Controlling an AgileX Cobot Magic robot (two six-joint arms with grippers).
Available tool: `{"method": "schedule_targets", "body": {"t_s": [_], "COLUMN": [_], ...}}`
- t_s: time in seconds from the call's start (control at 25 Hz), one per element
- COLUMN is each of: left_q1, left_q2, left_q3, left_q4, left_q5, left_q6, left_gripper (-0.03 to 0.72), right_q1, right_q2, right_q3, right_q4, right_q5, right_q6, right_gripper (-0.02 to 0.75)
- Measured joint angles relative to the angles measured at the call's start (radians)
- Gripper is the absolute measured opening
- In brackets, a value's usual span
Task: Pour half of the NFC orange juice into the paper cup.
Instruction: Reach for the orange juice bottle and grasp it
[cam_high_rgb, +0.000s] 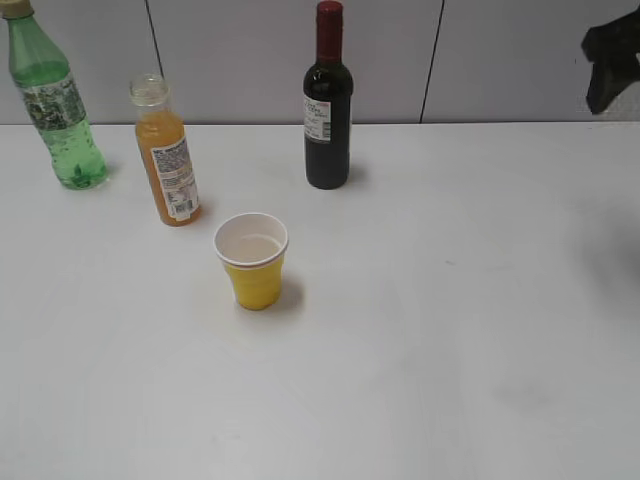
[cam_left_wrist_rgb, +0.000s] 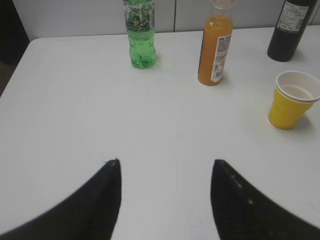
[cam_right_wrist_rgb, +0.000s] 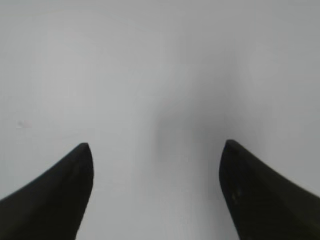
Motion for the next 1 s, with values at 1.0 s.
{"method": "schedule_targets", "body": {"t_s": [1.0], "left_q1": [0.0], "left_q2": [0.0], "left_q3": [0.0], "left_q4": [0.0], "left_q5": [0.0], "left_q6": [0.0], "left_gripper": [0.437], "right_q1": [0.0], "right_q2": [-1.016], "right_q3": [0.965], "right_q4": [0.052], "right_q5": [-0.195], "right_q6": [-0.005], "right_gripper": [0.594]}}
